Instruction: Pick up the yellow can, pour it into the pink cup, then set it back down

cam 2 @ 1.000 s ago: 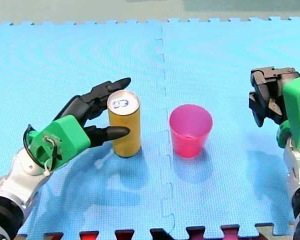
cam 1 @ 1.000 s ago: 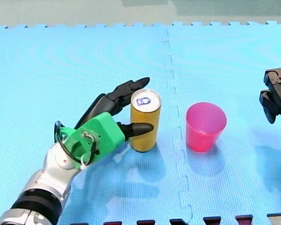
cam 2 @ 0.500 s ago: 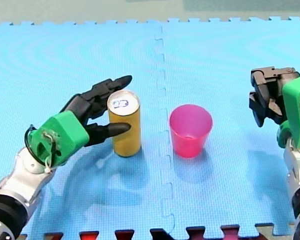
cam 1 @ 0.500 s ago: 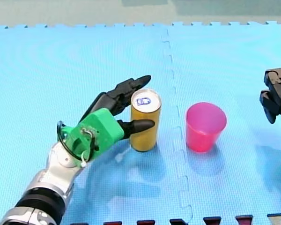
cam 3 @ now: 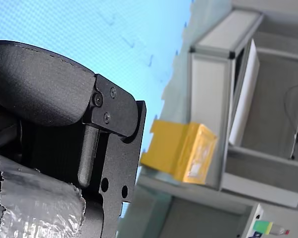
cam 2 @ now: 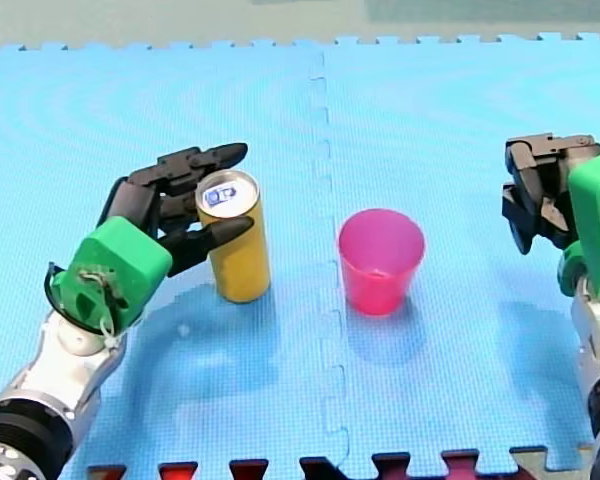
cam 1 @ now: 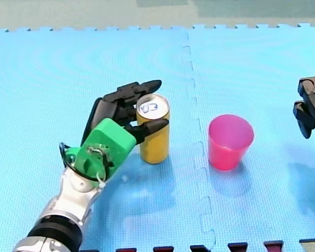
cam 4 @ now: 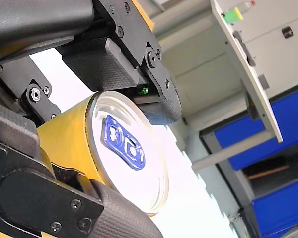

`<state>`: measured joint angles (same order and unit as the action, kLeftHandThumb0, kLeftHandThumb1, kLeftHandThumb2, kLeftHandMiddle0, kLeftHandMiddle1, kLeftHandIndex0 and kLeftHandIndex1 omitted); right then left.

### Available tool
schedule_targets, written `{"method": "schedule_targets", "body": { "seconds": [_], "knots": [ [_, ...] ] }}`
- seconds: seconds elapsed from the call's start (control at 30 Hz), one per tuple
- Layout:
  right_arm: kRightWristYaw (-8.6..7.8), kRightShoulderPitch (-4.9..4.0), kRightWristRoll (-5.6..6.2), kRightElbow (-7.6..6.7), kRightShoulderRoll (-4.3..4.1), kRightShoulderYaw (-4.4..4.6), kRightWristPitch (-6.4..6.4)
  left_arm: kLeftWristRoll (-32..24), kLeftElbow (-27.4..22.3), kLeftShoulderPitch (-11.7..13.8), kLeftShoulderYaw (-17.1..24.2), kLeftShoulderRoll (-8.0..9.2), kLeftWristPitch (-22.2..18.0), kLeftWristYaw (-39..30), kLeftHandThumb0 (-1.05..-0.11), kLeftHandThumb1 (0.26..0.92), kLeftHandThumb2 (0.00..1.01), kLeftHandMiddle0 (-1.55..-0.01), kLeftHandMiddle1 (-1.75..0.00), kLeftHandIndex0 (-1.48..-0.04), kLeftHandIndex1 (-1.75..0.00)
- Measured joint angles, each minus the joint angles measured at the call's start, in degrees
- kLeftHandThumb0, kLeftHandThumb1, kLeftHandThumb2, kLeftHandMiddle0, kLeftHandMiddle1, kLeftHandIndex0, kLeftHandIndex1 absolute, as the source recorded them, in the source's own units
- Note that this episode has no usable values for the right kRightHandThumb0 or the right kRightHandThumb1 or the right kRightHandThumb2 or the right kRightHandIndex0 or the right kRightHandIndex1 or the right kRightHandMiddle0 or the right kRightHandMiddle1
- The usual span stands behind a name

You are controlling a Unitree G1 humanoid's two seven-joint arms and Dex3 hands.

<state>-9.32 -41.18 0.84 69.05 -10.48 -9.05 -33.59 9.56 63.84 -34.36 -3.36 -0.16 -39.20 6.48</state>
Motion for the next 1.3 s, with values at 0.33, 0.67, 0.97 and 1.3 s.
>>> {"method": "schedule_targets", "body": {
  "seconds": [0.33, 0.67, 0.97, 1.3],
  "knots": [
    [-0.26, 0.0, 0.0, 0.16, 0.01, 0.07, -0.03, -0.84, 0.18, 0.03, 0.94, -0.18, -0.36, -1.16, -0.377, 0.764, 0.0, -1.25, -0.04, -1.08, -0.01],
    [-0.86, 0.53, -0.36, 0.15, 0.45, 0.72, -1.41, -0.84, -0.28, 0.29, 1.15, 0.3, -0.53, -1.44, -0.377, 0.762, 0.0, -1.26, -0.03, -1.09, -0.01],
    [-0.39, 0.56, -1.2, 0.17, 0.51, 1.14, -1.57, -1.34, -0.42, -0.02, 1.97, 0.7, -0.34, -2.36, -0.374, 0.759, 0.0, -1.27, -0.02, -1.09, 0.0],
    [-0.54, 0.49, -1.24, 0.37, 0.62, 1.1, -1.54, -0.08, -2.33, -0.73, 1.63, 1.21, -0.61, -1.11, -0.37, 0.756, 0.0, -1.27, -0.01, -1.09, 0.0]
  ]
}}
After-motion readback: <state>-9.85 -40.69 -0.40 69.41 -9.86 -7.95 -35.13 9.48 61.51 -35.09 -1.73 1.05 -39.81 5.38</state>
